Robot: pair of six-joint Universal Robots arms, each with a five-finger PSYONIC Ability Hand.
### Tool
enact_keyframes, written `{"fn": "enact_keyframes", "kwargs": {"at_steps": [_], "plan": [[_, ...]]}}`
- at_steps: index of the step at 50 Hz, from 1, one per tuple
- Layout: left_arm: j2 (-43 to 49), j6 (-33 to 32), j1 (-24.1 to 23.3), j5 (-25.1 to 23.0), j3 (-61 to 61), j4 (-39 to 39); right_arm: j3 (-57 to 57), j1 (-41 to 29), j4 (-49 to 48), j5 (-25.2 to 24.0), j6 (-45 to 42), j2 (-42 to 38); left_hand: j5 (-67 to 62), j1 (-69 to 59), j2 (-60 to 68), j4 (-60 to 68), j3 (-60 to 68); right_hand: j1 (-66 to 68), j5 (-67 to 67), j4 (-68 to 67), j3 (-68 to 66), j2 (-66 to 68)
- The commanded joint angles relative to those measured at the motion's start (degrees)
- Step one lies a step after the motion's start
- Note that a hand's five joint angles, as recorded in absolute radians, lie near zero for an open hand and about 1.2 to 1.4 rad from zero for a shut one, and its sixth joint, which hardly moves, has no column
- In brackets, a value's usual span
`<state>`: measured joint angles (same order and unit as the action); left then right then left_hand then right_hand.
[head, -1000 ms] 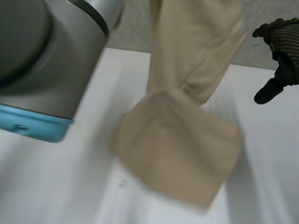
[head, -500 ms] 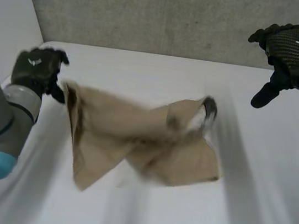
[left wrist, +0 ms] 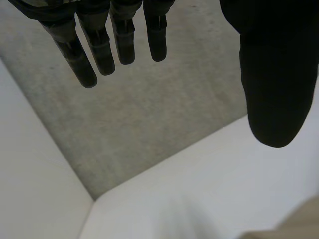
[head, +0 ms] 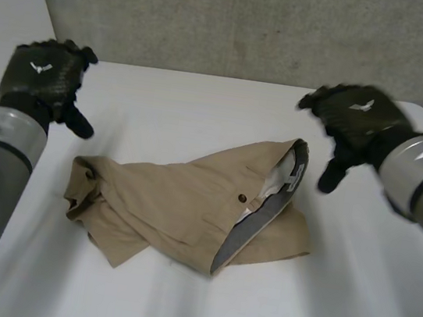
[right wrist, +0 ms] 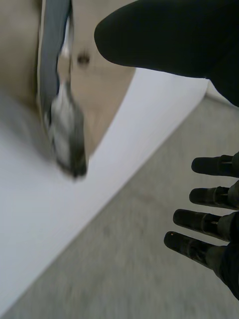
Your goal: Fold the shorts.
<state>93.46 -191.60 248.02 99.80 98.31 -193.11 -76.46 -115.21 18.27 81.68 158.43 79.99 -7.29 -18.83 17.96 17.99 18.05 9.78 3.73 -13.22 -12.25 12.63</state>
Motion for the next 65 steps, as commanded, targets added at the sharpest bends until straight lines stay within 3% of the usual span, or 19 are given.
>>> {"fn": "enact_keyframes", "kwargs": {"at_steps": [1, 7, 14, 19, 24, 31, 36, 37, 38, 47, 52, 58, 59, 60, 62, 65], "plan": [[0.1, 0.1, 0.4, -0.2, 0.6, 3.2, -0.6, -9.2, -1.0, 2.2, 10.2, -4.7, -0.5, 1.0, -0.2, -0.2, -0.3, 0.2, -3.7, 3.2, 2.3, -2.6], [4.2, 0.7, 4.8, -0.7, -0.7, 5.3, -2.6, -15.8, -8.7, 6.6, 18.7, -10.9, -0.5, 1.0, -0.2, -0.2, -0.3, 2.0, -2.0, 1.5, 0.5, -0.9], [8.0, 3.7, 5.1, -2.2, -2.8, 7.2, -2.6, -21.2, -14.9, 12.3, 19.1, -18.0, -0.7, 0.9, 0.0, 0.0, -0.1, 8.0, 4.1, -4.6, -5.6, 5.2], [11.1, 12.1, 5.8, -2.3, -6.6, 11.7, -1.2, -24.7, -18.2, 16.2, 18.8, -23.2, -1.5, 0.0, 0.8, 0.8, 0.7, 12.7, 8.8, -9.3, -10.3, 9.9], [13.9, 16.3, 5.6, -2.3, -10.0, 17.0, 1.9, -26.2, -20.6, 20.5, 18.0, -28.6, -1.3, 0.2, 0.7, 0.6, 0.6, 16.3, 12.3, -12.8, -13.8, 13.4], [16.7, 18.5, 5.5, -2.0, -12.6, 20.7, 5.4, -27.0, -20.4, 22.4, 16.2, -33.5, 0.2, 1.7, -0.9, -0.9, -0.9, 20.1, 16.2, -16.7, -17.7, 17.3], [18.1, 18.0, 5.4, -1.8, -12.8, 20.6, 6.0, -27.0, -20.4, 22.9, 15.9, -34.0, -0.2, 1.4, -0.5, -0.5, -0.6, 39.0, 35.0, -35.6, -36.5, 36.1], [18.4, 17.9, 5.3, -1.8, -12.9, 20.6, 6.1, -27.0, -20.5, 23.3, 15.7, -33.9, -0.2, 1.4, -0.5, -0.5, -0.6, 61.8, 57.9, -58.4, -59.3, 59.0], [18.4, 17.9, 5.3, -1.8, -12.9, 20.6, 6.0, -26.9, -20.8, 24.2, 15.3, -33.2, -0.2, 1.4, -0.5, -0.5, -0.6, 70.1, 66.2, -66.7, -67.7, 67.3], [22.2, 17.5, 5.0, 2.3, -13.1, 18.6, 1.1, -22.7, -22.3, 25.5, 10.2, -20.6, -5.5, -4.0, 4.9, 4.8, 4.8, 70.2, 66.3, -66.8, -67.7, 67.4], [25.0, 16.7, 5.0, 2.6, -12.8, 16.9, -1.4, -19.9, -22.4, 25.4, 3.6, -16.6, -19.6, -18.1, 19.0, 18.9, 18.9, 70.2, 66.3, -66.8, -67.7, 67.4], [25.2, 13.9, 4.7, 2.2, -11.6, 16.6, -4.0, -17.3, -22.3, 24.7, -0.3, -14.5, -25.4, -23.8, 24.7, 24.7, 24.6, 70.2, 66.3, -66.8, -67.7, 67.4], [25.1, 13.5, 4.6, 2.2, -11.4, 16.5, -4.0, -16.7, -21.6, 24.3, -0.6, -14.3, -29.6, -28.0, 28.9, 28.9, 28.8, 70.2, 66.3, -66.8, -67.7, 67.4], [24.8, 13.5, 4.4, 2.1, -11.1, 15.9, -4.2, -16.5, -21.5, 24.1, -0.6, -14.3, -45.9, -44.4, 45.2, 45.2, 45.2, 70.2, 66.3, -66.8, -67.7, 67.4], [24.6, 13.4, 4.2, 2.1, -11.0, 15.0, -4.6, -16.2, -21.3, 23.4, -0.6, -14.3, -62.6, -61.1, 62.0, 61.9, 61.9, 70.2, 66.3, -66.8, -67.7, 67.4], [24.4, 13.1, 4.0, 2.0, -10.3, 13.2, -4.6, -15.9, -21.3, 22.8, 0.0, -15.0, -62.7, -61.2, 62.0, 62.0, 61.9, 70.2, 66.3, -66.8, -67.7, 67.4]]}}
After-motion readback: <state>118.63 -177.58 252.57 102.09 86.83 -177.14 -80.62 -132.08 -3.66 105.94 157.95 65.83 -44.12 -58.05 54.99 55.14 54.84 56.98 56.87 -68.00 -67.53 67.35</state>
